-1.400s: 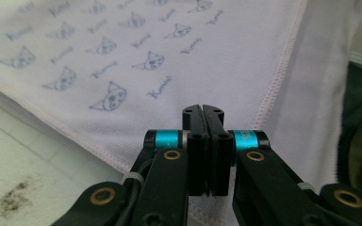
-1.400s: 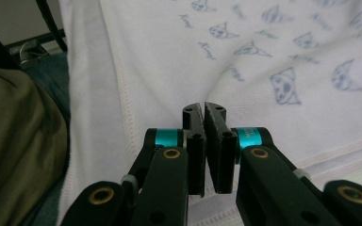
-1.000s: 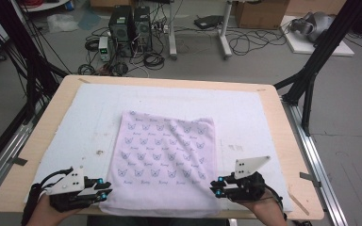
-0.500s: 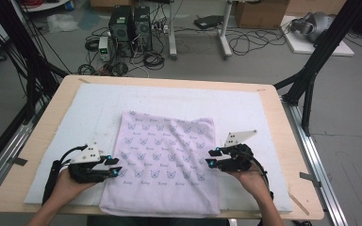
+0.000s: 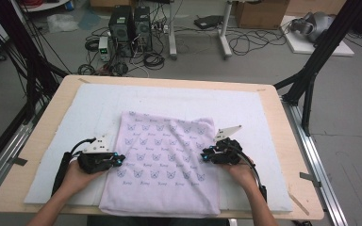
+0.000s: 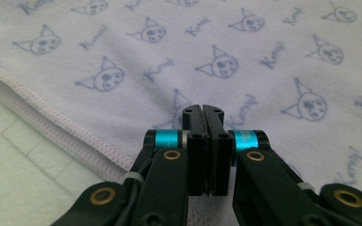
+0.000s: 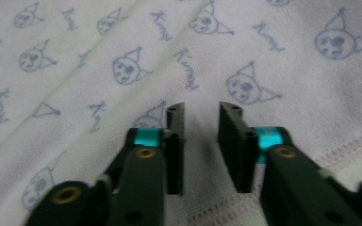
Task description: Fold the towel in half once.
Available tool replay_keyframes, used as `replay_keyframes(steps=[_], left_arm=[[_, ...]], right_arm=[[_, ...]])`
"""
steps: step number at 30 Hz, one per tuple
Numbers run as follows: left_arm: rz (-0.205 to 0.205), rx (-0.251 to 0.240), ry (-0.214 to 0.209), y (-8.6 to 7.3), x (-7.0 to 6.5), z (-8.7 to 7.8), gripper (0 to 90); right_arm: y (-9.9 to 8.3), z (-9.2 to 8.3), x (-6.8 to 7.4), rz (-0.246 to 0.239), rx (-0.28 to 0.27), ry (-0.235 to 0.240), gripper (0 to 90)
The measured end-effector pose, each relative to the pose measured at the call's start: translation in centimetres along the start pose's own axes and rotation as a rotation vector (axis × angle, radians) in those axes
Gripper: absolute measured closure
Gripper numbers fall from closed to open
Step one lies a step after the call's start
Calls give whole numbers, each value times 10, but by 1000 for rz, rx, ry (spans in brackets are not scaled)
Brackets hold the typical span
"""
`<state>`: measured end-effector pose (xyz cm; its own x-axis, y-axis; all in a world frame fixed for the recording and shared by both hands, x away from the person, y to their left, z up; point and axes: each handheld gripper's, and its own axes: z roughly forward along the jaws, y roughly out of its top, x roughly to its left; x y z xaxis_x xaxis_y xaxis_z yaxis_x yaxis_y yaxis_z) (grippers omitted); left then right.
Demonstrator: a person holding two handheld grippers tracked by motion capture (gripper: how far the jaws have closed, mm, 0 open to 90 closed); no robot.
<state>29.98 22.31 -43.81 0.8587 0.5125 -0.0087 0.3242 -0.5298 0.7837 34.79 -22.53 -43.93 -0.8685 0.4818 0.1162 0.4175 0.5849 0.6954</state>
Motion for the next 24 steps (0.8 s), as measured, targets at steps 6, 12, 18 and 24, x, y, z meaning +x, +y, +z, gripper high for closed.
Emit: replay_keyframes(steps=[6, 12, 18, 24], left_arm=[[9, -7, -28, -6, -12, -18, 861], [-36, -37, 26, 8, 11, -21, 695], [-116, -112, 90, 43, 59, -2, 723], [-166, -79, 174, 66, 104, 28, 646]], right_arm=[[1, -10, 9, -29, -2, 44, 847], [11, -23, 4, -33, -57, 2, 779], [38, -33, -41, 13, -91, -82, 727], [66, -18, -84, 25, -46, -162, 661]])
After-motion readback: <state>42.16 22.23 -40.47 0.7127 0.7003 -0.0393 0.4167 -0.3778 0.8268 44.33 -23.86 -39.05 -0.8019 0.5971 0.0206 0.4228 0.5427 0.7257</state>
